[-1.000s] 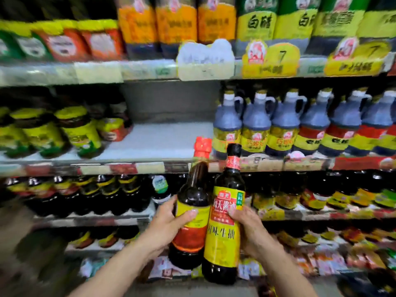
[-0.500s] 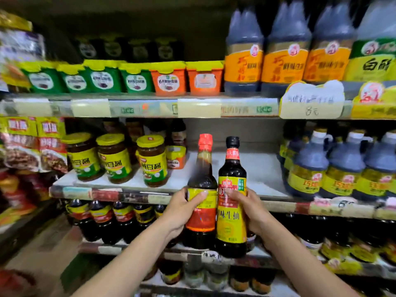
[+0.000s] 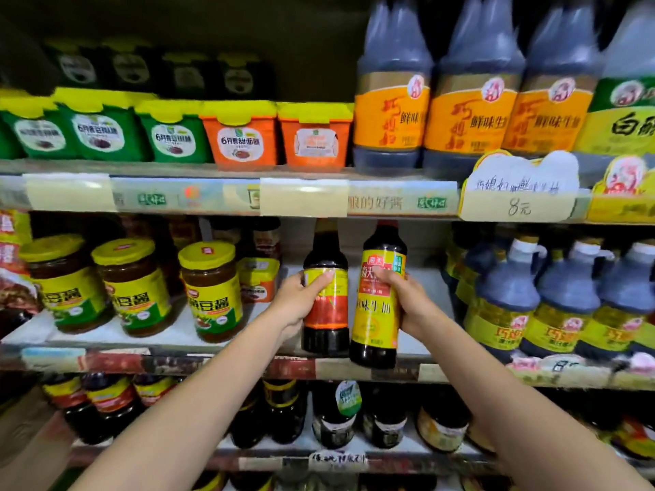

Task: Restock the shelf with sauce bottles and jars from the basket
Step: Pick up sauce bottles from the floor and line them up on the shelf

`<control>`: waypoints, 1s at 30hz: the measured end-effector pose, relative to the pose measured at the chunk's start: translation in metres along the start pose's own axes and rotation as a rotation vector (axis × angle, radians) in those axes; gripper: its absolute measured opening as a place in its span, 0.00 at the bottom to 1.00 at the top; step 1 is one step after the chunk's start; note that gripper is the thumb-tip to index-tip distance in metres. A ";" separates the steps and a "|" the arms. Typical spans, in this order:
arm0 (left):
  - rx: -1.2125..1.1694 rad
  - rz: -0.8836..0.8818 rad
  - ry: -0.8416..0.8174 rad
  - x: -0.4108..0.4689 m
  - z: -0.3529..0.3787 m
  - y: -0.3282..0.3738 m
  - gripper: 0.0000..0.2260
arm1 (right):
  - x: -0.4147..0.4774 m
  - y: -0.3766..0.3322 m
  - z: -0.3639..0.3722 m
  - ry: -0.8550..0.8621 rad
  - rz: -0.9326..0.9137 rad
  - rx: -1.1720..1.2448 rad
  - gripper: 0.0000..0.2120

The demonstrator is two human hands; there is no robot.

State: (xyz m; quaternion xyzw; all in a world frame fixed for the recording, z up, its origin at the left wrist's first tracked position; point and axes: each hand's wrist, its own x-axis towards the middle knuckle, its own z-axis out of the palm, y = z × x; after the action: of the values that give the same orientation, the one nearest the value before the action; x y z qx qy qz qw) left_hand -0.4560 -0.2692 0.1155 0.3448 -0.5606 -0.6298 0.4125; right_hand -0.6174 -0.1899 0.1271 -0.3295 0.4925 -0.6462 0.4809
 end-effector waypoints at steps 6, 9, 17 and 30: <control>0.033 0.106 0.131 0.026 0.003 0.002 0.06 | 0.028 -0.001 -0.006 0.089 0.015 0.074 0.06; 0.080 0.134 0.135 0.034 0.001 0.003 0.09 | 0.036 0.000 -0.006 0.102 0.004 0.057 0.05; 0.175 0.157 0.079 0.047 -0.006 -0.014 0.17 | 0.050 0.007 -0.006 0.030 -0.048 -0.062 0.09; 0.243 0.164 0.032 0.043 -0.010 -0.039 0.28 | 0.058 0.000 -0.029 -0.321 -0.050 -0.276 0.16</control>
State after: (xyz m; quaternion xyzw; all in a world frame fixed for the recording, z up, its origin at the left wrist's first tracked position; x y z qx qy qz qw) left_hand -0.4707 -0.3112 0.0770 0.3551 -0.6524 -0.5161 0.4265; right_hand -0.6618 -0.2351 0.1154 -0.5028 0.4852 -0.5236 0.4875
